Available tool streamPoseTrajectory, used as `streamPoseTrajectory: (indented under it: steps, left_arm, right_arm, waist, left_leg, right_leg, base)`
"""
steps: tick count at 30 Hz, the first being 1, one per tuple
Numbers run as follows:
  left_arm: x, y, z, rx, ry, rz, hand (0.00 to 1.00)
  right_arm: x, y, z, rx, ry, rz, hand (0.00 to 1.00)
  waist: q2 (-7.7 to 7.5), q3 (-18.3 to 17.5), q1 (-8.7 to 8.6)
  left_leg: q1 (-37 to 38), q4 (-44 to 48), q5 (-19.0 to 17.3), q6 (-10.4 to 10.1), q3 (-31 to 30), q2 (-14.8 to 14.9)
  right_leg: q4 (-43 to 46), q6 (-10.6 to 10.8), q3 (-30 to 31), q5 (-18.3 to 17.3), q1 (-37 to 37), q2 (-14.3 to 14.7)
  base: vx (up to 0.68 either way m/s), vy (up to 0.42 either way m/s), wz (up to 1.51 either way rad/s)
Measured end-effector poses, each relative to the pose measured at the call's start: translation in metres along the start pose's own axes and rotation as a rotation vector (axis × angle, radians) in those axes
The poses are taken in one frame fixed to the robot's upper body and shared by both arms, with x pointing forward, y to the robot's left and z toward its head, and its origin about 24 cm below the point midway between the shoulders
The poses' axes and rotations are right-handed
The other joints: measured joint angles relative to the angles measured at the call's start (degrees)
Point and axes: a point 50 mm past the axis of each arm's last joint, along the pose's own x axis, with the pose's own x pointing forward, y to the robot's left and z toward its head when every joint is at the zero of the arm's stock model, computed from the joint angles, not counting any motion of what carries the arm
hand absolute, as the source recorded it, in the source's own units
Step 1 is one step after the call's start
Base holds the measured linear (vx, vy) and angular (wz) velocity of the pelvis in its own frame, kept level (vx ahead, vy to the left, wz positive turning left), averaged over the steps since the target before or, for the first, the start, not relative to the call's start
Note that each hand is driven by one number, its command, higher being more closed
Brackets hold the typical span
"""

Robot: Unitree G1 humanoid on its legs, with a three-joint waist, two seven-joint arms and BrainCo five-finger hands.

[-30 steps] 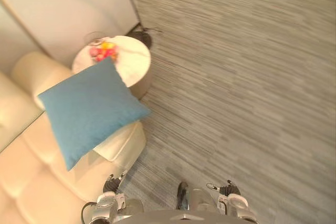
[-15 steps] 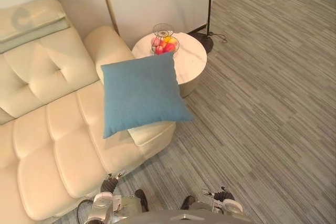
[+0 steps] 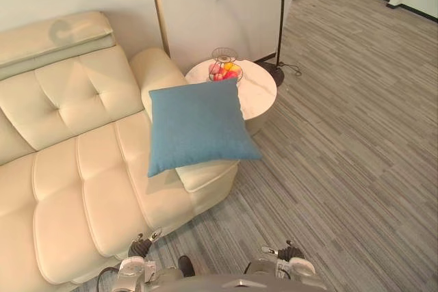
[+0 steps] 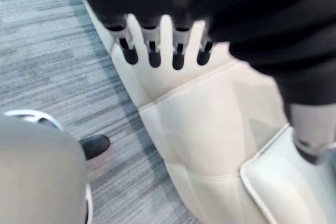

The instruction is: Pick up cushions and gather them together orderly.

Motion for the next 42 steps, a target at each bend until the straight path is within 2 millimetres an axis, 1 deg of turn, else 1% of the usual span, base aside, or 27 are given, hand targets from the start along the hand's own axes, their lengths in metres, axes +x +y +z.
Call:
streamPoseTrajectory:
  steps: [1, 2, 3, 4, 5, 6, 7, 8, 9, 11, 12, 14, 18, 22, 25, 27, 30, 32, 33, 34, 36, 37, 38, 39, 40, 41, 42]
  left_arm:
    - [0.000, 0.002, 0.000, 0.001, 0.001, 0.004, 0.00]
    - [0.000, 0.002, 0.000, 0.002, 0.001, 0.005, 0.00]
    - [0.001, 0.002, 0.003, 0.001, -0.006, 0.006, 0.00]
    - [0.001, 0.002, 0.003, 0.001, -0.006, 0.006, 0.00]
    - [0.001, 0.002, 0.002, 0.000, -0.005, 0.004, 0.00]
    - [0.001, 0.004, 0.001, 0.005, 0.002, 0.010, 0.00]
    - [0.001, 0.005, 0.001, 0.006, 0.002, 0.012, 0.00]
    - [0.001, 0.001, 0.002, -0.002, 0.001, 0.005, 0.00]
    - [0.001, -0.001, 0.002, -0.024, 0.002, 0.006, 0.00]
    - [0.000, -0.004, 0.001, -0.045, 0.009, 0.008, 0.00]
    - [0.000, -0.006, 0.000, -0.049, 0.011, 0.004, 0.00]
    - [0.000, -0.006, 0.000, -0.048, 0.011, 0.003, 0.00]
    - [0.000, -0.005, 0.001, -0.046, 0.009, 0.006, 0.00]
    - [0.001, -0.002, 0.001, -0.043, 0.006, 0.013, 0.00]
    - [0.000, 0.003, 0.001, -0.062, -0.003, 0.026, 0.00]
    - [-0.001, 0.007, 0.003, -0.070, -0.019, 0.035, 0.00]
    - [-0.001, 0.013, 0.010, -0.129, -0.050, 0.058, 0.00]
    - [-0.002, 0.022, 0.019, -0.152, -0.096, 0.085, 0.00]
    - [-0.002, 0.026, 0.021, -0.159, -0.108, 0.094, 0.00]
    - [-0.002, 0.036, 0.028, -0.175, -0.141, 0.123, 0.00]
    - [-0.003, 0.048, 0.037, -0.164, -0.180, 0.152, 0.00]
    - [-0.004, 0.061, 0.048, -0.172, -0.226, 0.184, 0.00]
    - [-0.006, 0.069, 0.056, -0.179, -0.261, 0.209, 0.00]
    - [-0.007, 0.073, 0.060, -0.177, -0.280, 0.221, 0.00]
    - [-0.010, 0.083, 0.071, -0.183, -0.328, 0.251, 0.00]
    - [-0.011, 0.086, 0.075, -0.185, -0.342, 0.260, 0.00]
    - [-0.013, 0.093, 0.083, -0.183, -0.375, 0.279, 0.00]
  right_arm:
    - [0.000, 0.001, 0.000, -0.005, -0.001, 0.006, 0.00]
    - [0.000, 0.002, 0.000, -0.005, 0.000, 0.007, 0.00]
    - [0.000, 0.001, -0.003, -0.006, 0.012, 0.005, 0.00]
    - [0.000, 0.001, -0.003, -0.005, 0.012, 0.005, 0.00]
    - [0.000, 0.000, -0.003, -0.004, 0.010, 0.003, 0.00]
    - [0.000, -0.001, -0.003, -0.005, 0.009, 0.002, 0.00]
    - [-0.001, -0.002, -0.005, -0.002, 0.014, -0.002, 0.00]
    - [-0.001, -0.004, -0.007, 0.003, 0.023, -0.011, 0.00]
    - [0.000, -0.008, -0.007, 0.004, 0.024, -0.022, 0.00]
    - [0.000, -0.011, -0.005, 0.002, 0.017, -0.030, 0.00]
    - [0.000, -0.013, -0.005, 0.002, 0.017, -0.035, 0.00]
    - [0.000, -0.014, -0.006, 0.023, 0.023, -0.043, 0.00]
    - [-0.001, -0.011, -0.009, 0.038, 0.032, -0.041, 0.00]
    - [-0.001, -0.009, -0.008, 0.043, 0.027, -0.040, 0.00]
    - [-0.005, -0.005, -0.003, 0.066, -0.022, -0.037, 0.00]
    - [-0.007, -0.007, 0.006, 0.077, -0.070, -0.046, 0.00]
    - [-0.011, -0.016, 0.026, 0.099, -0.171, -0.079, 0.00]
    - [-0.015, -0.032, 0.042, 0.136, -0.255, -0.143, 0.00]
    - [-0.017, -0.038, 0.046, 0.142, -0.274, -0.158, 0.00]
    - [-0.020, -0.049, 0.059, 0.142, -0.333, -0.190, 0.00]
    - [-0.024, -0.062, 0.070, 0.134, -0.385, -0.222, 0.00]
    - [-0.027, -0.074, 0.081, 0.135, -0.430, -0.256, 0.00]
    - [-0.031, -0.081, 0.088, 0.135, -0.462, -0.278, 0.00]
    - [-0.032, -0.084, 0.092, 0.130, -0.479, -0.287, 0.00]
    - [-0.036, -0.091, 0.101, 0.118, -0.520, -0.305, 0.00]
    - [-0.037, -0.093, 0.103, 0.117, -0.529, -0.310, 0.00]
    - [-0.038, -0.098, 0.109, 0.119, -0.550, -0.323, 0.00]
  waist:
    - [-0.23, -0.04, -0.36]
    - [-0.40, -0.11, -0.56]
    - [-1.15, 0.26, -0.59]
    - [-1.21, 0.46, -0.59]
    - [-1.12, 0.63, -0.77]
    - [-1.32, 0.57, -1.25]
    - [-1.46, 0.60, -1.30]
    - [-1.35, 0.53, -1.11]
    - [-0.69, 0.56, -0.54]
    - [-0.05, 0.81, -0.40]
    - [0.73, 0.60, -0.33]
    - [0.79, 0.40, -0.26]
    - [0.16, 0.43, -0.01]
    - [-0.60, 0.13, 0.19]
    - [-1.28, -0.31, 0.43]
    - [-1.35, -0.36, 0.41]
    - [-1.21, -0.52, 0.23]
    - [-1.06, -0.89, -0.35]
    - [-1.03, -1.00, -0.39]
    - [-0.86, -1.43, -0.35]
    - [-0.50, -1.85, -0.44]
    - [-0.18, -2.19, -0.77]
    - [0.09, -2.41, -0.87]
    - [0.20, -2.48, -0.91]
    - [0.42, -2.60, -0.96]
    - [0.48, -2.63, -0.99]
    - [0.56, -2.69, -1.02]
  left_leg:
    - [-0.65, 0.21, 0.06, -0.01, -1.68, 0.60]
    - [-1.07, 0.43, 0.10, -0.08, -2.58, 0.78]
    - [-1.43, 0.80, 0.18, -0.20, -4.62, 0.80]
    - [-1.42, 0.83, 0.25, -0.30, -5.31, 0.82]
    - [-1.47, 0.86, 0.32, -0.68, -6.52, 1.04]
    - [-1.93, 1.22, 0.26, -1.69, -8.67, 0.88]
    - [-2.05, 1.39, 0.12, -2.00, -9.43, 0.77]
    - [-1.45, 1.51, -0.02, -2.60, -10.30, 1.28]
    - [-1.21, 1.25, 0.22, -3.05, -10.61, 1.68]
    - [-1.11, 0.33, 0.82, -3.80, -11.65, 2.23]
    - [-0.74, -0.31, 1.16, -4.15, -12.13, 2.68]
    - [-0.71, -0.40, 0.95, -4.55, -13.03, 3.21]
    - [0.95, -1.43, 0.67, -4.95, -13.27, 3.60]
    - [1.26, -1.48, 0.66, -4.95, -13.21, 3.28]
    - [1.58, -1.50, 0.67, -4.95, -12.94, 3.19]
    - [1.58, -1.53, 0.67, -4.94, -12.62, 3.24]
    - [1.20, -1.61, 0.68, -4.92, -11.65, 3.46]
    - [1.14, -1.94, 0.70, -4.89, -11.36, 3.49]
    - [1.06, -1.94, 0.73, -4.85, -11.23, 3.49]
    - [1.06, -1.96, 0.73, -4.84, -10.54, 3.52]
    - [0.93, -1.98, 0.84, -4.69, -9.98, 3.56]
    - [0.66, -1.99, 0.97, -4.49, -9.91, 3.52]
    - [0.41, -1.99, 1.00, -4.45, -9.83, 3.51]
    - [0.32, -1.99, 1.02, -4.41, -9.79, 3.49]
    - [0.14, -1.99, 1.08, -4.33, -9.75, 3.46]
    - [0.10, -1.99, 1.09, -4.31, -9.74, 3.45]
    - [0.09, -1.99, 1.12, -4.27, -9.74, 3.44]
  right_leg:
    - [-1.97, 0.23, 4.11, -1.78, -0.08, 3.18]
    - [-3.61, 0.20, 5.78, -2.14, 0.02, 4.79]
    - [-7.56, -0.01, 8.38, -2.41, 0.22, 7.51]
    - [-8.55, -0.08, 9.05, -2.35, 0.08, 8.21]
    - [-10.95, -0.66, 10.76, -1.92, -0.44, 9.79]
    - [-15.22, -1.95, 12.89, 2.78, 0.31, 11.08]
    - [-15.37, -2.39, 12.64, 3.90, 0.77, 11.15]
    - [-15.47, -2.26, 11.05, 3.31, 1.65, 11.17]
    - [-15.60, -2.52, 9.78, 2.59, 1.90, 11.30]
    - [-15.89, -2.69, 8.50, 2.31, 2.49, 11.84]
    - [-16.62, -2.69, 7.63, 2.24, 3.28, 12.38]
    - [-17.94, -2.73, 6.70, 2.27, 4.86, 13.12]
    - [-20.30, -2.73, 5.78, 2.27, 7.82, 13.81]
    - [-21.88, -2.76, 5.83, 2.32, 8.86, 13.60]
    - [-23.46, -2.85, 5.98, 2.94, 9.72, 13.70]
    - [-23.77, -2.87, 6.39, 3.29, 9.70, 13.80]
    - [-24.79, -2.95, 7.16, 4.40, 9.68, 14.15]
    - [-25.29, -2.92, 7.60, 5.00, 9.58, 14.28]
    - [-25.35, -2.92, 7.80, 5.13, 9.56, 14.30]
    - [-25.67, -2.90, 8.49, 5.57, 9.39, 14.41]
    - [-26.39, -2.94, 9.02, 6.25, 9.31, 14.55]
    - [-27.19, -2.83, 9.36, 6.73, 9.27, 14.61]
    - [-27.71, -2.78, 9.62, 7.22, 9.16, 14.67]
    - [-28.00, -2.78, 9.76, 7.47, 9.13, 14.71]
    - [-28.67, -2.76, 9.99, 8.00, 9.14, 14.77]
    - [-28.84, -2.74, 10.00, 8.12, 9.17, 14.78]
    - [-29.12, -2.72, 10.01, 8.34, 9.26, 14.80]
  base:
    - [0.07, -0.042, 0.65]
    - [0.08, -0.086, 0.79]
    - [0.08, -0.093, 0.61]
    - [0.11, -0.134, 0.63]
    - [0.10, -0.128, 0.70]
    - [0.11, -0.128, 0.77]
    - [0.13, -0.126, 0.81]
    - [0.12, -0.099, 0.50]
    - [0.13, -0.099, 0.37]
    - [0.16, -0.110, 0.26]
    - [0.17, -0.121, 0.28]
    - [0.16, -0.098, 0.22]
    - [0.13, -0.038, 0.13]
    - [0.09, 0.006, 0.08]
    - [0.04, 0.012, 0.01]
    - [-0.02, 0.002, -0.10]
    - [-0.08, 0.008, -0.16]
    - [-0.08, 0.010, -0.07]
    - [-0.09, 0.017, -0.16]
    - [-0.08, 0.020, -0.20]
    - [-0.07, 0.019, -0.18]
    - [-0.05, 0.012, -0.12]
    - [-0.05, 0.012, -0.12]
    - [-0.03, 0.013, -0.12]
    - [-0.02, 0.011, -0.09]
    - [-0.01, 0.008, -0.06]
    - [0.00, 0.000, 0.00]
